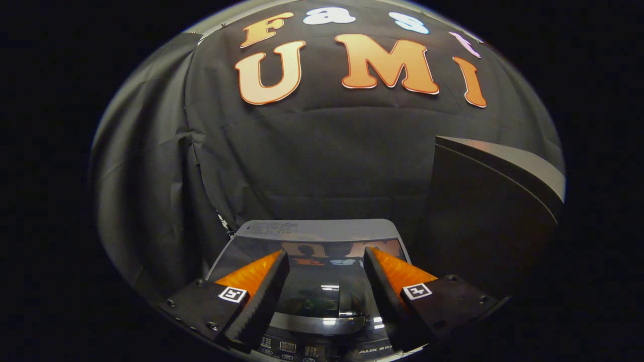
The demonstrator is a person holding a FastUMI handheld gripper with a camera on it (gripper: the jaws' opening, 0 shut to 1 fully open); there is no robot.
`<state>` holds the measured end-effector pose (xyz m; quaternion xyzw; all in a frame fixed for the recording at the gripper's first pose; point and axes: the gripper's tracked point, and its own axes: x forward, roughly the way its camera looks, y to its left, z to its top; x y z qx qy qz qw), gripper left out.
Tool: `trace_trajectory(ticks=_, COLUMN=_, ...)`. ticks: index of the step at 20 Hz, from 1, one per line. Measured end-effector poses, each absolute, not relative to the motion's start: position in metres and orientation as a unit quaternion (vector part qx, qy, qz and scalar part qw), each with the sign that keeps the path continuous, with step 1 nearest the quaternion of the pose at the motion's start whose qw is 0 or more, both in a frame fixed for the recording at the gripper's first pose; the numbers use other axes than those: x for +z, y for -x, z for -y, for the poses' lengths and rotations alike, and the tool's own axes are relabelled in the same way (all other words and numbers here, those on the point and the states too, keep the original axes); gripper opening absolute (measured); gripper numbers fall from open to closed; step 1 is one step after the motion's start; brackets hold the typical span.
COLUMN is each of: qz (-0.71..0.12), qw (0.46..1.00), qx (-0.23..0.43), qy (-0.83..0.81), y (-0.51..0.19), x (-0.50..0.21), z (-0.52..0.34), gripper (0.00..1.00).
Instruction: Put the clothes into the washing machine and then close the washing machine lid.
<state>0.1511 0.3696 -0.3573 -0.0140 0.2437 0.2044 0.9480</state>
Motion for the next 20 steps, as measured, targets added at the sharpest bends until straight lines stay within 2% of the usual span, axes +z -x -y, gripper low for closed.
trace_trajectory(ticks=4, qz=-0.224, qw=0.957, qx=0.182, qy=0.015, y=-0.151, x=-0.325, z=-0.364, gripper=0.97)
trace_trajectory(ticks=8, qz=-0.186, qw=0.963, qx=0.197, qy=-0.014, y=-0.138, x=-0.263, z=-0.359, gripper=0.97)
trace_trajectory(ticks=15, qz=-0.134, qw=0.97, qx=0.201, qy=-0.021, y=-0.094, x=-0.156, z=-0.297, gripper=0.97)
trace_trajectory(ticks=20, qz=-0.102, qw=0.973, qx=0.205, qy=-0.016, y=-0.047, x=-0.096, z=-0.221, gripper=0.97)
